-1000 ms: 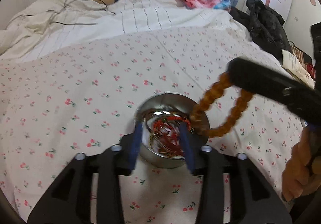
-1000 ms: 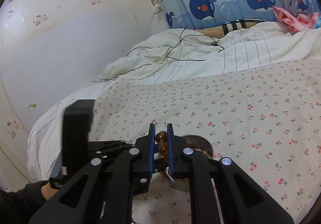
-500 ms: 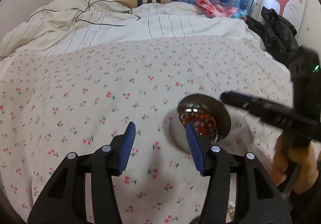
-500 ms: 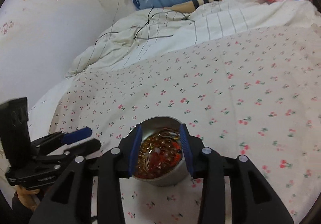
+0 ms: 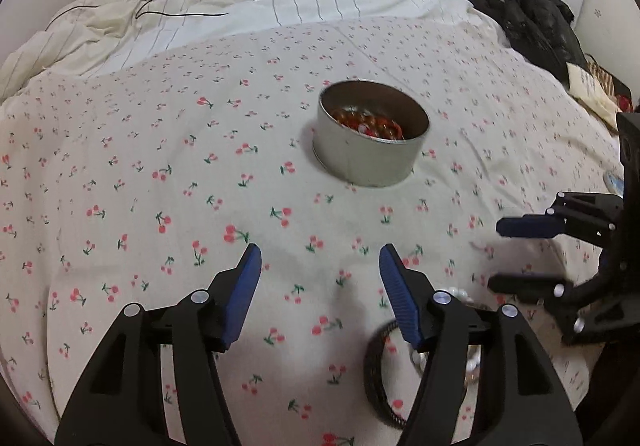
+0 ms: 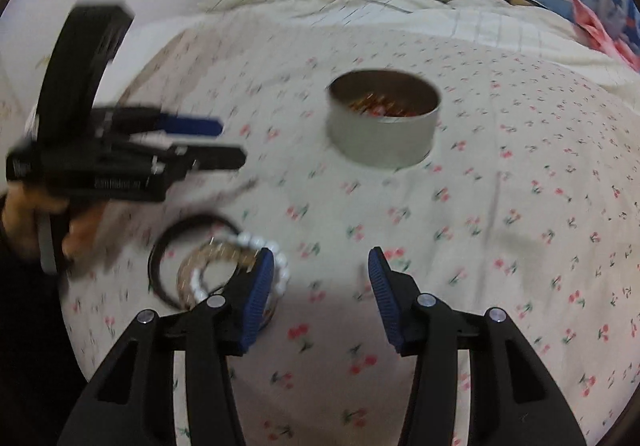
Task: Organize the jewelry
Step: 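Grasp the black braided bracelet with the left gripper while the right gripper reaches the silver bangle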
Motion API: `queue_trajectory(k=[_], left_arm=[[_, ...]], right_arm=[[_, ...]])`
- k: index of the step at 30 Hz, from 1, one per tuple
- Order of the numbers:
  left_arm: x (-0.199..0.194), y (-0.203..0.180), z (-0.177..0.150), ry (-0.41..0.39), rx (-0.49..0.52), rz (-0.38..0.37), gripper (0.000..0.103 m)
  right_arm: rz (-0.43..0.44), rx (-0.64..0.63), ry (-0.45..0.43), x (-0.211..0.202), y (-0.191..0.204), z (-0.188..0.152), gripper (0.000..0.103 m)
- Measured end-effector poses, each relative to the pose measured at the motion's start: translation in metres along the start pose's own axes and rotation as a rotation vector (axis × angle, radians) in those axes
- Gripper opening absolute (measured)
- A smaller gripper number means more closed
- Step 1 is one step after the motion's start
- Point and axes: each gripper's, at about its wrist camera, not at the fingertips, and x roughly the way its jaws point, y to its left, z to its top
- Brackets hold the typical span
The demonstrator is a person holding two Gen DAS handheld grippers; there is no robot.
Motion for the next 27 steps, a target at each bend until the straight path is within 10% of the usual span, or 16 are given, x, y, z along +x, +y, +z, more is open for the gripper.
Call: queue_trajectory(k=[9, 27], left_arm=[[0.003, 0.009, 0.001, 0.001, -0.045, 0.009, 0.065], [0.006, 0.005, 0.000, 0.053, 0.008, -0.003, 0.069]], right_arm=[[-0.152, -0.146, 0.055, 0.021, 0.021, -0.010, 0.057], [-0.305, 0.034, 0.014, 0.012, -0.029, -0.003, 0.057]])
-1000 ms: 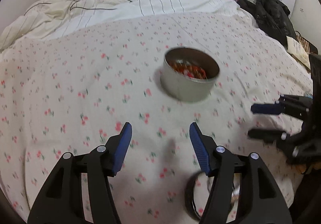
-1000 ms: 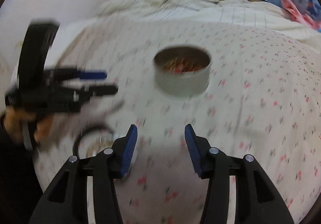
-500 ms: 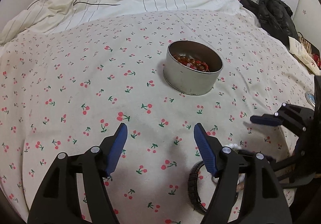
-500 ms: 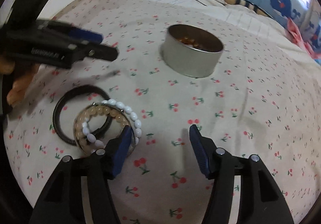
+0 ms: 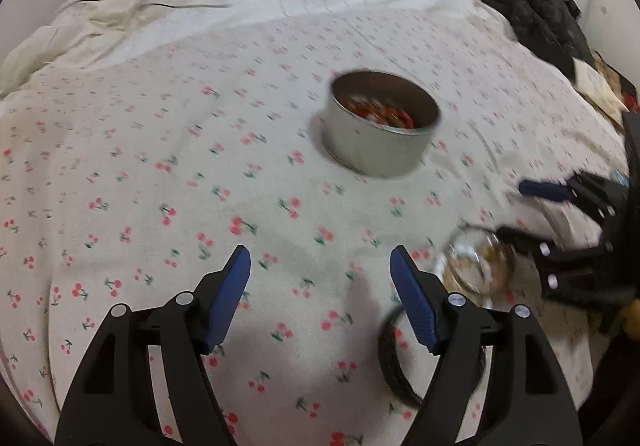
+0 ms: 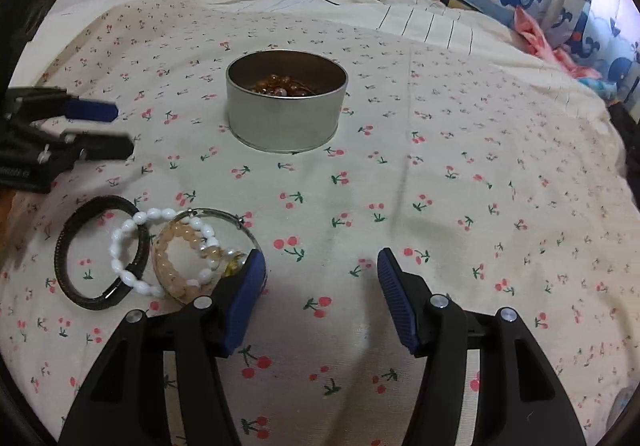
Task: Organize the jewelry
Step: 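Grasp the black braided bracelet with the left gripper while the right gripper reaches the silver bangle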
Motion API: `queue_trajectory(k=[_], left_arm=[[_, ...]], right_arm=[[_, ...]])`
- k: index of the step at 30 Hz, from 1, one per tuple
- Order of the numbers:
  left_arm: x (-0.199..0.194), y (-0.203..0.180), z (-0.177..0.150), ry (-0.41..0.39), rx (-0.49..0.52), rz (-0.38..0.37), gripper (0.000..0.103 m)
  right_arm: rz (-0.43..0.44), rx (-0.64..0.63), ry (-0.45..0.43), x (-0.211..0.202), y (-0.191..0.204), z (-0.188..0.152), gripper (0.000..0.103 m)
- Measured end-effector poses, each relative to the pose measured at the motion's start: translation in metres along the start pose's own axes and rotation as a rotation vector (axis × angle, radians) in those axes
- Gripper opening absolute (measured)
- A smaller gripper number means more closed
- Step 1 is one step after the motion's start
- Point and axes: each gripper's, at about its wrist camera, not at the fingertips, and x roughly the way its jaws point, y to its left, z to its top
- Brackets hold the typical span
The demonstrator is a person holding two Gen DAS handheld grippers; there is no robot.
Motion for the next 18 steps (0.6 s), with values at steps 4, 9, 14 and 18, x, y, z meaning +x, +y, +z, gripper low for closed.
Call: queue_trajectory(k=[4, 9, 14, 18], left_arm=[[0.000, -0.018, -0.011, 0.083, 0.164, -0.054, 0.069], [0.015, -0.031, -0.022, 0.167, 0.255, -0.005, 0.069], [0.018, -0.032, -0.022, 0.167, 0.250, -0.010, 0.068], [0.017, -0.034, -0.023, 0.165, 0.248, -0.069, 0.042]], right_arm=[[0.005, -0.027, 0.020, 0.004, 0.004, -0.002, 0.057], [-0.083, 0.008, 0.015, 0.005, -0.006, -0.001, 0.057], [0.030, 0.048, 0.009, 0.003, -0.012, -0.001, 0.057], [0.025, 0.006, 0.029, 0.010, -0.004, -0.001, 0.053]])
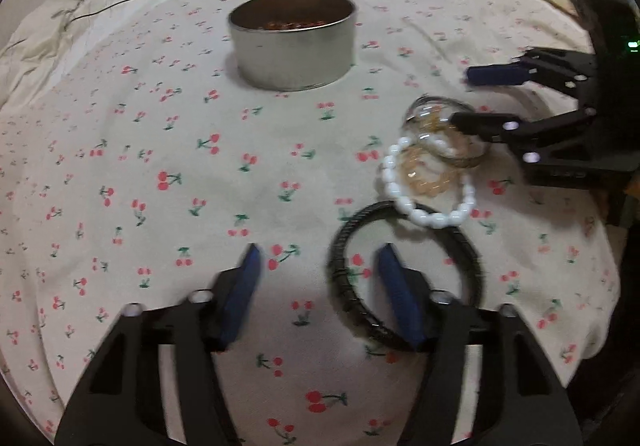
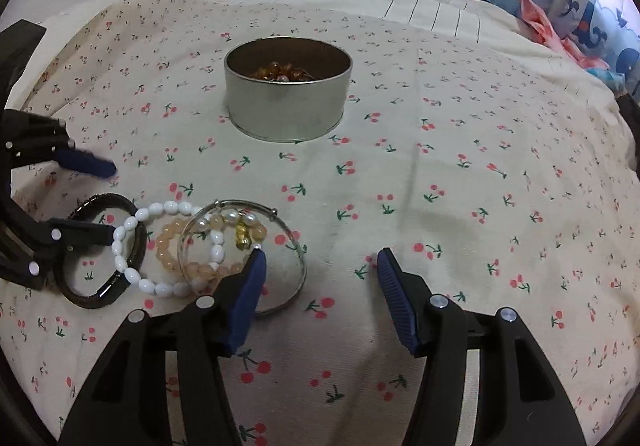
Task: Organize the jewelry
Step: 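Grasp the black braided bracelet with the left gripper while the right gripper reaches the silver bangle, then grasp the silver bangle with the right gripper while the left gripper holds the black bracelet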
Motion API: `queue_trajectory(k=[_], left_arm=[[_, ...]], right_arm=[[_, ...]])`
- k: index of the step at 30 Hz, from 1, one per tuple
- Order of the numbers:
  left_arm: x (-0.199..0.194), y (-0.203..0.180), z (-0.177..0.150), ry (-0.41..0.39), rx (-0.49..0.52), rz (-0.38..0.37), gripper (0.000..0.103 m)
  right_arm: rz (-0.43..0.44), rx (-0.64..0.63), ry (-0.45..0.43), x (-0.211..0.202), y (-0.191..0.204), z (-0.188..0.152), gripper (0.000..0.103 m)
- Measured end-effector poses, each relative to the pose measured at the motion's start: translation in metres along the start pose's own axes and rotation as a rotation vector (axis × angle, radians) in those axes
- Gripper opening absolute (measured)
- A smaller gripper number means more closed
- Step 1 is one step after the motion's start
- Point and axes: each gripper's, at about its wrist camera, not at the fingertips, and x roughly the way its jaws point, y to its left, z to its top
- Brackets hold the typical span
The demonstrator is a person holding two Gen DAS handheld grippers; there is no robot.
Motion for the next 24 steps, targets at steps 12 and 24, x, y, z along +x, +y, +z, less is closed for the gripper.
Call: queue_trajectory(k=[12, 24], left_arm=[[-0.010, 0.050, -0.002, -0.057, -0.234, 0.141, 0.015], [-0.012, 0.046, -0.005, -0.091, -0.239, 0.095, 0.008]], right_arm=[[0.023, 0.074, 0.001, -0.002, -0.013, 0.000, 0.021], [0.053, 0.085, -0.087, -0.015, -0.012, 0.005, 0.004]])
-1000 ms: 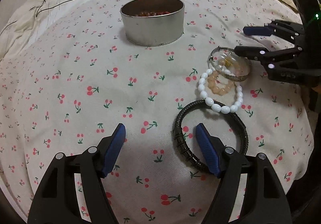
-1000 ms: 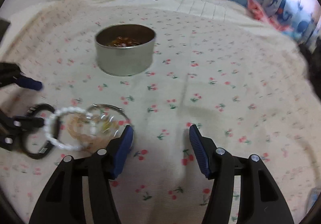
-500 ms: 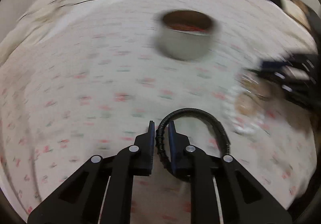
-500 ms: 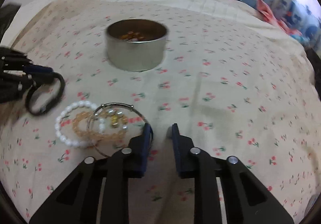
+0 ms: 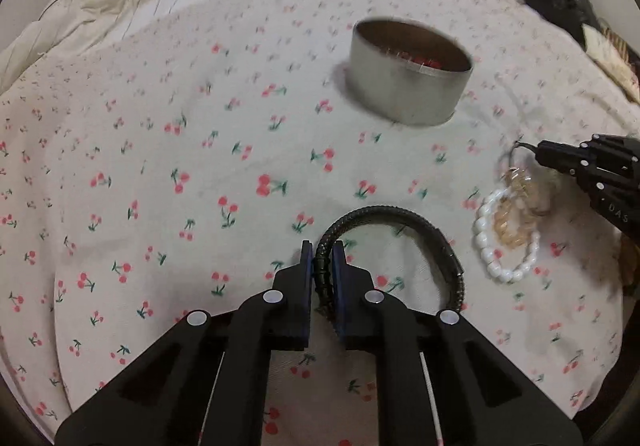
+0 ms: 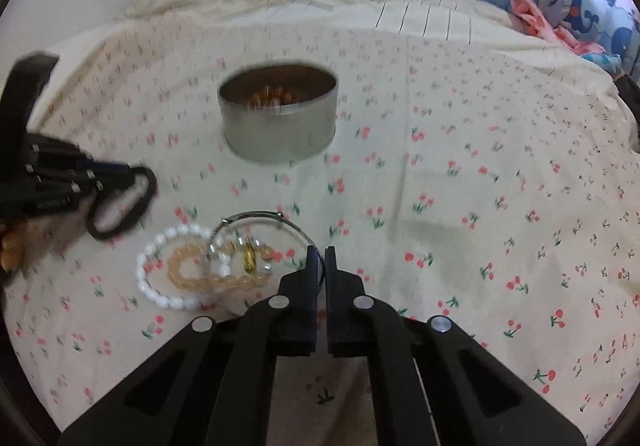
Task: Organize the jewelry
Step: 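Grasp the silver bangle with the right gripper while the left gripper holds the black bracelet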
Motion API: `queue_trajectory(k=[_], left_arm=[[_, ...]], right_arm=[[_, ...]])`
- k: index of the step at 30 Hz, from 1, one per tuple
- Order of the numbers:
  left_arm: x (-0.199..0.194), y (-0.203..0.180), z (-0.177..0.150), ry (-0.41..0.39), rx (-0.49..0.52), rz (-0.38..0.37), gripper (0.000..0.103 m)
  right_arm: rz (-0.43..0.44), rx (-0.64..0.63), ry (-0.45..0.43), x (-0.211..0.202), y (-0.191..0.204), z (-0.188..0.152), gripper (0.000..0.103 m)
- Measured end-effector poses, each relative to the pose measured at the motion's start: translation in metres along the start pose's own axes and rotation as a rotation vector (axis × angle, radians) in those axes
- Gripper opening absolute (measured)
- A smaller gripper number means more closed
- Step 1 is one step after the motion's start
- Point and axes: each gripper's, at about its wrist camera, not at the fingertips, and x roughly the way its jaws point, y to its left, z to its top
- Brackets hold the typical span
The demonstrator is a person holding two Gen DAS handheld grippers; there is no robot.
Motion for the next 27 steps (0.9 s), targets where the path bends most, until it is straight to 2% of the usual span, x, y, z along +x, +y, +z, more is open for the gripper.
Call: queue_trajectory(k=[3, 6, 11, 13, 14, 15, 17, 18, 19, 20, 21, 22, 23, 27], left_arm=[[-0.012, 0.008, 0.004, -0.060, -0.051, -0.026, 0.008], [-0.015, 0.013, 0.005, -0.087, -0.095, -0.022, 0.008], [0.007, 0.017, 0.009, -0.034, -0.119, 0.016, 0.010], [0.015, 0.019, 0.010, -0.005, -0.107, 0.036, 0.017], [0.017, 0.018, 0.008, 0.004, -0.102, 0.051, 0.030], [0.018, 0.017, 0.007, 0.006, -0.096, 0.081, 0.047], [0.020, 0.016, 0.007, 0.003, -0.087, 0.123, 0.057], [0.022, 0.015, 0.007, 0.012, -0.087, 0.119, 0.057], [0.024, 0.015, 0.006, 0.014, -0.090, 0.116, 0.057], [0.025, 0.015, 0.006, 0.016, -0.087, 0.112, 0.052], [0.025, 0.013, 0.007, 0.018, -0.073, 0.079, 0.030], [0.026, 0.012, 0.008, 0.020, -0.071, 0.046, 0.017], [0.023, 0.010, 0.009, 0.011, -0.069, 0.027, 0.011], [0.013, 0.004, 0.010, -0.033, -0.071, 0.006, 0.008]], right_arm=[[-0.004, 0.032, -0.042, -0.008, -0.007, 0.004, 0.004], [0.006, 0.068, -0.032, -0.003, -0.014, 0.005, 0.004], [0.002, 0.100, 0.023, 0.011, -0.020, 0.002, 0.004], [0.010, 0.109, 0.047, 0.016, -0.022, 0.000, 0.006], [0.005, 0.106, 0.054, 0.018, -0.021, 0.000, 0.008], [0.003, 0.101, 0.058, 0.019, -0.020, 0.000, 0.010], [-0.010, 0.074, 0.071, 0.022, -0.016, 0.000, 0.011], [-0.019, 0.059, 0.075, 0.024, -0.013, -0.001, 0.011], [-0.028, 0.041, 0.079, 0.025, -0.010, -0.001, 0.011], [-0.031, 0.030, 0.076, 0.025, -0.008, -0.001, 0.011], [-0.031, 0.026, 0.073, 0.024, -0.008, -0.001, 0.008], [-0.020, 0.031, 0.059, 0.021, -0.008, 0.000, 0.007], [0.001, 0.049, 0.048, 0.019, -0.010, 0.000, 0.004], [0.080, 0.137, -0.007, 0.006, -0.024, 0.002, 0.004]])
